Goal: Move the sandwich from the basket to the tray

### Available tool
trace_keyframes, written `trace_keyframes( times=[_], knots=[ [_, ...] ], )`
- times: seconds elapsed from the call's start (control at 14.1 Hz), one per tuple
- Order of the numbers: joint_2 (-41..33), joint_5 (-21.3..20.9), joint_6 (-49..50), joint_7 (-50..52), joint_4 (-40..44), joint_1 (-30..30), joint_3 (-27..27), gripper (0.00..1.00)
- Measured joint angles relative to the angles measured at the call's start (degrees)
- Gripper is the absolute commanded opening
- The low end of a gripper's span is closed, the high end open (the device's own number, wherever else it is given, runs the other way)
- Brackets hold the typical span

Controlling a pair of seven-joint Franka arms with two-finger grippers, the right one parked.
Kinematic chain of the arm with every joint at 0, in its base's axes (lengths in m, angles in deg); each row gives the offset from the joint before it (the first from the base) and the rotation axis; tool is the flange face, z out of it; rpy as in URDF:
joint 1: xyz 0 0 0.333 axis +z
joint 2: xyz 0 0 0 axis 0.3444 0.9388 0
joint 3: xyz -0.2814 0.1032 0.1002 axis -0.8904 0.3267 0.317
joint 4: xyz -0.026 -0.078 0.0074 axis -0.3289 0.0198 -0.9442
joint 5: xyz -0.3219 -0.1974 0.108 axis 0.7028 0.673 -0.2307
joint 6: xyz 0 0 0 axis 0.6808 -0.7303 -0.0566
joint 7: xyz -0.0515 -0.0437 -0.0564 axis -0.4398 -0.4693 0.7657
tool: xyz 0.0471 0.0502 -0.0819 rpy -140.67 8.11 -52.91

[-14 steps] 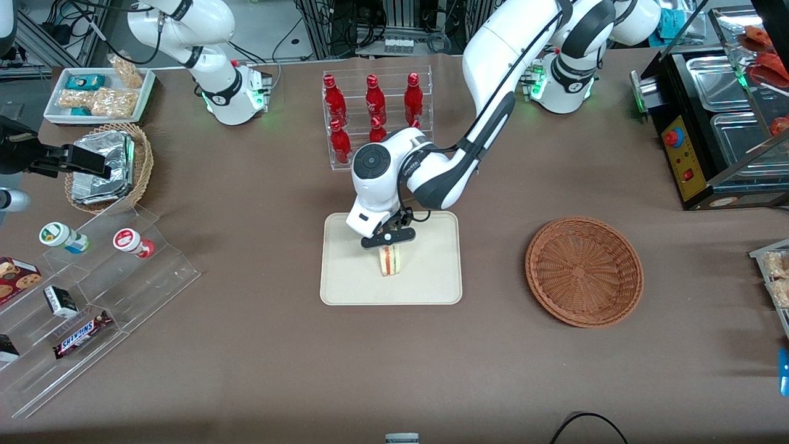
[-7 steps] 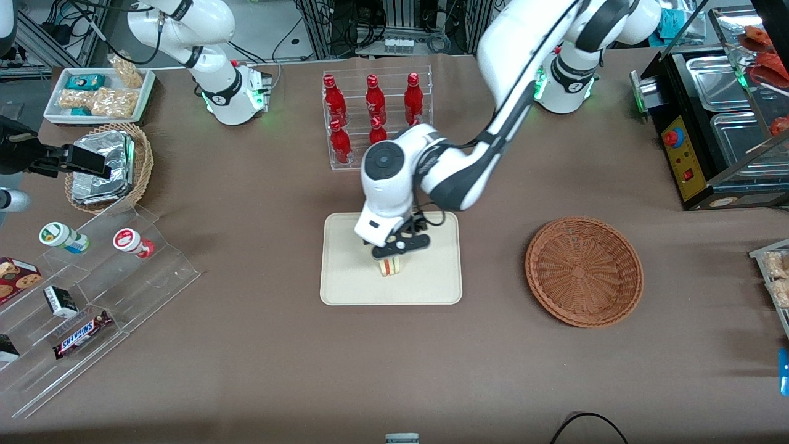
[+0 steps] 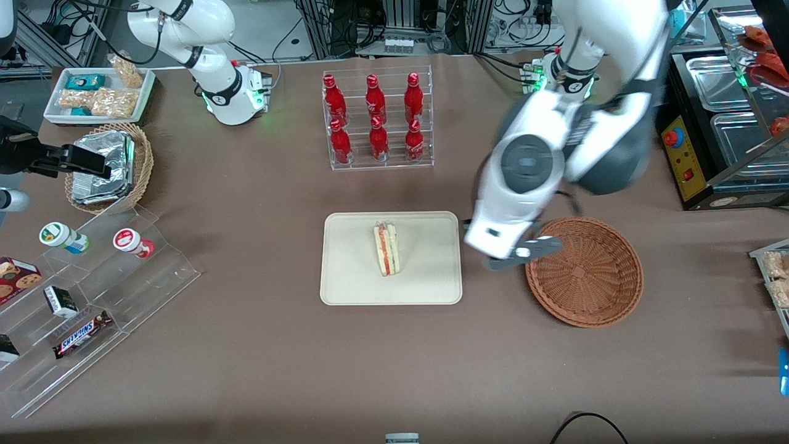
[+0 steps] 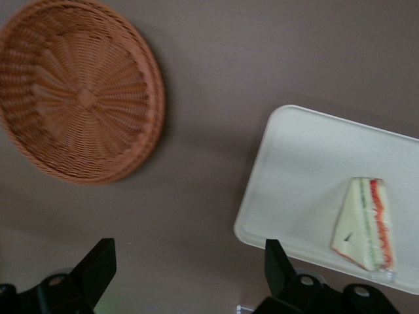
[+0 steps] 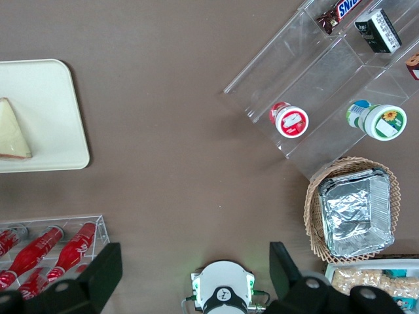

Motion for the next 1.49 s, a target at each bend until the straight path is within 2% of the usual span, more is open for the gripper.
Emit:
trace_keyframes(
  times=[0.5,0.71,1.06,1.49],
  knots=[
    [-11.3,0.0,18.2,-24.0,-0.2,15.8,0.3,1.00],
    [-15.4,0.0,23.0,-33.0,-0.4,21.2,0.3,1.00],
    [-17.6,-1.0,23.9,-36.0,-1.6,22.7,-0.2,1.00],
    [-24.7,-1.2,21.0,-36.0,-10.8,22.6,-0.5,1.00]
  ],
)
